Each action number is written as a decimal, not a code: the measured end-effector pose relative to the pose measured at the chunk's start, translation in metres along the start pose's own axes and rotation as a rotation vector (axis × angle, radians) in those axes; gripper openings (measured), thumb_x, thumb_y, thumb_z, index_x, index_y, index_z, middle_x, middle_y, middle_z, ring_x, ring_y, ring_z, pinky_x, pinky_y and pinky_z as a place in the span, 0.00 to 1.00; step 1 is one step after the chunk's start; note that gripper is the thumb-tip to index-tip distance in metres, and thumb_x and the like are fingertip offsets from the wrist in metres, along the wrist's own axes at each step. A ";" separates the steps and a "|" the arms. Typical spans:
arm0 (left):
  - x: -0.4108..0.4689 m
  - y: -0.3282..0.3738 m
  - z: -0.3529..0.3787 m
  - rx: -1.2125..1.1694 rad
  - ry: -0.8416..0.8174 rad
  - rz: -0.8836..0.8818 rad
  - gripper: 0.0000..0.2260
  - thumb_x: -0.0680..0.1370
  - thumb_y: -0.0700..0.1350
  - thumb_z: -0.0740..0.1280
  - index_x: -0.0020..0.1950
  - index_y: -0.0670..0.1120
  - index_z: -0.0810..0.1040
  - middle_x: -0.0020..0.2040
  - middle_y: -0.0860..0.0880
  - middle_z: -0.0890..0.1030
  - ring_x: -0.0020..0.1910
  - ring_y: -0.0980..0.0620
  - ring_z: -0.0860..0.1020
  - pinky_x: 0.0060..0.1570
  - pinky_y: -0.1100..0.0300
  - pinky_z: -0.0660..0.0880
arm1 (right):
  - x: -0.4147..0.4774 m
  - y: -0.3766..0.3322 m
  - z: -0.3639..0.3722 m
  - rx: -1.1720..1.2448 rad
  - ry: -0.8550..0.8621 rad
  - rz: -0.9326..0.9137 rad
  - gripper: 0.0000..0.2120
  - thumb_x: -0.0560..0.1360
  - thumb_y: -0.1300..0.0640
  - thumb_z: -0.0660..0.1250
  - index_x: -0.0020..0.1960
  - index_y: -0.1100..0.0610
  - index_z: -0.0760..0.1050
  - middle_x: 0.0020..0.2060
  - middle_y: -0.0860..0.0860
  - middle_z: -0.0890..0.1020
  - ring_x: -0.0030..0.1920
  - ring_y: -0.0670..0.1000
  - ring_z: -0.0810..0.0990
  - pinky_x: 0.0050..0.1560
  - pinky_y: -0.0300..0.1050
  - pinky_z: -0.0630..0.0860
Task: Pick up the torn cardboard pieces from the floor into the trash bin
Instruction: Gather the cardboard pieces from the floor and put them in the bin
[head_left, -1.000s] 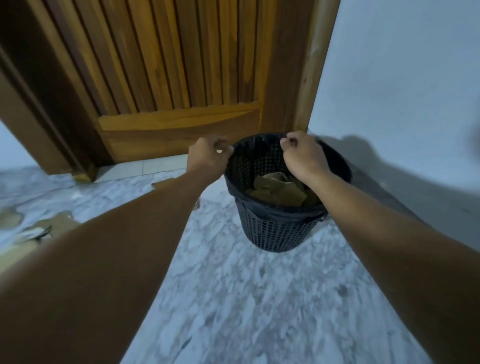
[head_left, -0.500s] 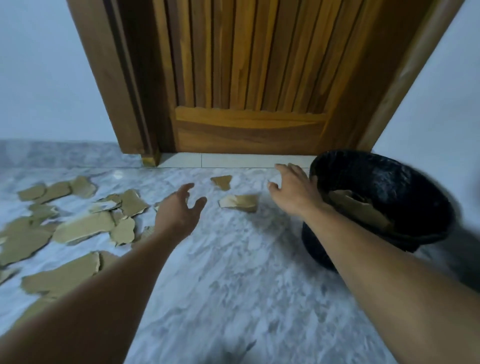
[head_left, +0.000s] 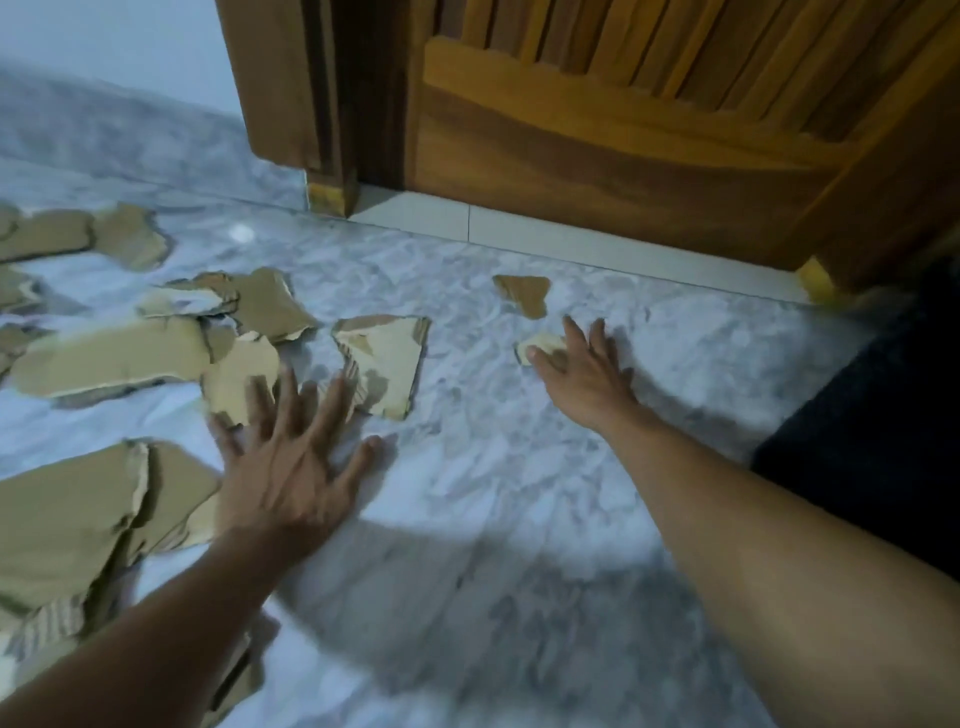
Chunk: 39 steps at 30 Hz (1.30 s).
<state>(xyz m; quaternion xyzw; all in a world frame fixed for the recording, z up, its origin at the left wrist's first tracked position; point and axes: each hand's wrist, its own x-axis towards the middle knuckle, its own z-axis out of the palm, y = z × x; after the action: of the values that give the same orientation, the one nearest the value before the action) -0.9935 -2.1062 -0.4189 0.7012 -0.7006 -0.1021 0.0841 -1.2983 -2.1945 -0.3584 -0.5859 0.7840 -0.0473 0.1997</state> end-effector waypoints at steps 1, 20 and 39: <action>0.002 -0.002 0.004 0.023 -0.009 0.007 0.36 0.75 0.76 0.36 0.80 0.64 0.35 0.83 0.47 0.40 0.82 0.41 0.38 0.77 0.34 0.38 | 0.016 -0.002 0.010 0.004 -0.003 0.032 0.39 0.78 0.28 0.50 0.82 0.40 0.40 0.82 0.52 0.36 0.82 0.59 0.39 0.77 0.68 0.41; -0.004 -0.003 0.000 -0.017 0.075 -0.316 0.36 0.78 0.70 0.45 0.82 0.53 0.58 0.83 0.45 0.56 0.82 0.40 0.50 0.79 0.38 0.47 | 0.092 -0.137 0.061 -0.079 0.006 -0.249 0.36 0.76 0.25 0.52 0.77 0.43 0.55 0.79 0.49 0.44 0.77 0.62 0.50 0.65 0.67 0.61; -0.005 0.000 -0.009 -0.085 0.082 -0.520 0.33 0.82 0.64 0.52 0.83 0.50 0.52 0.83 0.41 0.53 0.81 0.32 0.47 0.78 0.34 0.42 | 0.008 -0.200 0.105 -0.222 -0.242 -0.521 0.46 0.68 0.17 0.51 0.81 0.35 0.47 0.82 0.47 0.38 0.81 0.56 0.35 0.71 0.76 0.32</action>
<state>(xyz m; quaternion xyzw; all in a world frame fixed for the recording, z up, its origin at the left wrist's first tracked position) -0.9910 -2.1014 -0.4102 0.8572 -0.4878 -0.1209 0.1127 -1.0815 -2.2473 -0.3945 -0.7868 0.5782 0.0593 0.2076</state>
